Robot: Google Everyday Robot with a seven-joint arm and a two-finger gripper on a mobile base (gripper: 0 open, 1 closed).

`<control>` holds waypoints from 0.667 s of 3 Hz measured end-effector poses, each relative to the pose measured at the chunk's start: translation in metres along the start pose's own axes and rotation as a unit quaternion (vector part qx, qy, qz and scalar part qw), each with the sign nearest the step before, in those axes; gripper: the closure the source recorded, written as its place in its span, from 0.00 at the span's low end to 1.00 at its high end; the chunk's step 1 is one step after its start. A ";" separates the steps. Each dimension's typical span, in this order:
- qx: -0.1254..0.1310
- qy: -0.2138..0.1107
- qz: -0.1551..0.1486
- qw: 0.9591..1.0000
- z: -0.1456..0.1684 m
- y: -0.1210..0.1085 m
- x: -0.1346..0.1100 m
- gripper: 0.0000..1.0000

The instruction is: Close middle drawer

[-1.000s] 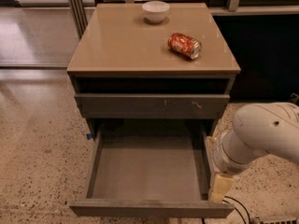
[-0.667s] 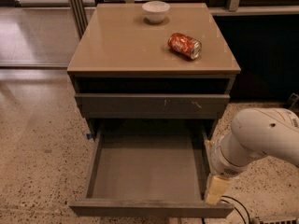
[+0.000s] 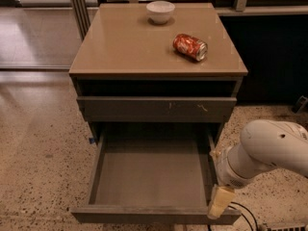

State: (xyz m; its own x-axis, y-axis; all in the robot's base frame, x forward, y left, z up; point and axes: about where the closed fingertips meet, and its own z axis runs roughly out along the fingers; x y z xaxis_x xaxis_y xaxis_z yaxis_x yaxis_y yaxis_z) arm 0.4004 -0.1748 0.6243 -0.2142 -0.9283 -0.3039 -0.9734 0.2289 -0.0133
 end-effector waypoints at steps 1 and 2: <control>-0.039 -0.034 0.007 0.999 0.036 0.020 -0.005 0.07; -0.044 -0.036 0.008 0.998 0.040 0.022 -0.005 0.26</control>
Offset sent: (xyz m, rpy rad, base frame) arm -0.0139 0.0173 -0.0292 0.0743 0.0528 0.0104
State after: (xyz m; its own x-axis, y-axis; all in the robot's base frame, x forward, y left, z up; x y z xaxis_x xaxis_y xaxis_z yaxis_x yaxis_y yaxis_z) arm 0.3835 -0.1539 0.5873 -0.2268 -0.9002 -0.3717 -0.9739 0.2144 0.0752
